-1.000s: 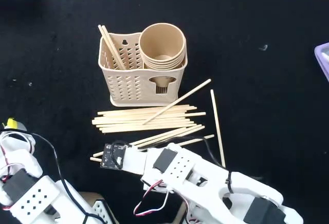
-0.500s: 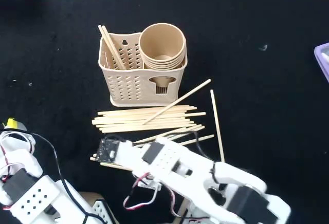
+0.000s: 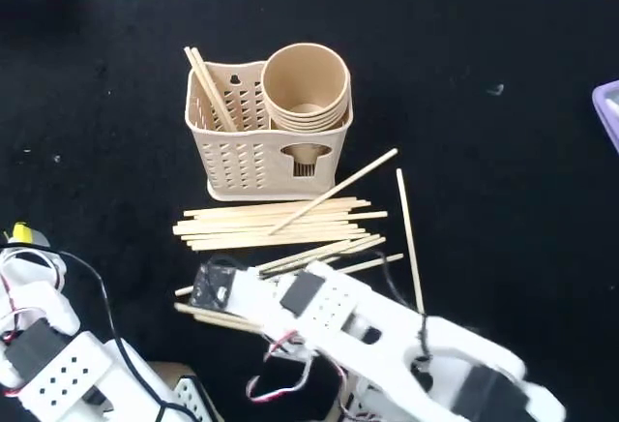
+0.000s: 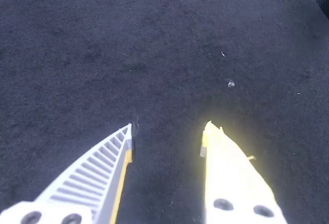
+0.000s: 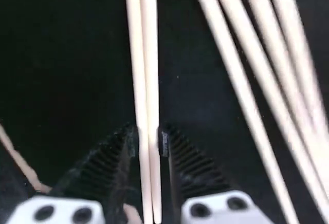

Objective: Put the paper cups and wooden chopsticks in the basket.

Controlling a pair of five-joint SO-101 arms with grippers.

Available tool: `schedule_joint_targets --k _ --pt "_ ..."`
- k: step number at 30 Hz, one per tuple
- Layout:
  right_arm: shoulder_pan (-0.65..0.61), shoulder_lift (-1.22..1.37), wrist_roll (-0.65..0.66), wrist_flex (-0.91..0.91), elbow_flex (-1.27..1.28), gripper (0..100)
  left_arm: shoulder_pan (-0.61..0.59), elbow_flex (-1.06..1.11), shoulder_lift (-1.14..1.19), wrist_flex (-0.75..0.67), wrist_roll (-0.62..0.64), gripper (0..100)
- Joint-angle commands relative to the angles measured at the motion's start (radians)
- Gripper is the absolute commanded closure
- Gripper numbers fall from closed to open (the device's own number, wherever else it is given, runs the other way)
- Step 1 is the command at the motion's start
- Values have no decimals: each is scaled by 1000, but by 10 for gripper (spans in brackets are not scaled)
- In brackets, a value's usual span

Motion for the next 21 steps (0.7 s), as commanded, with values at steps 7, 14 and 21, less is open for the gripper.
schedule_joint_targets --k 7,14,21 --pt "235 -461 152 247 -105 988 -2 -35 -2 -5 9 777" --pt "315 -653 129 301 -369 988 -2 -35 -2 -5 9 777" --pt "315 -682 -48 -44 -519 987 -2 -35 -2 -2 9 777"
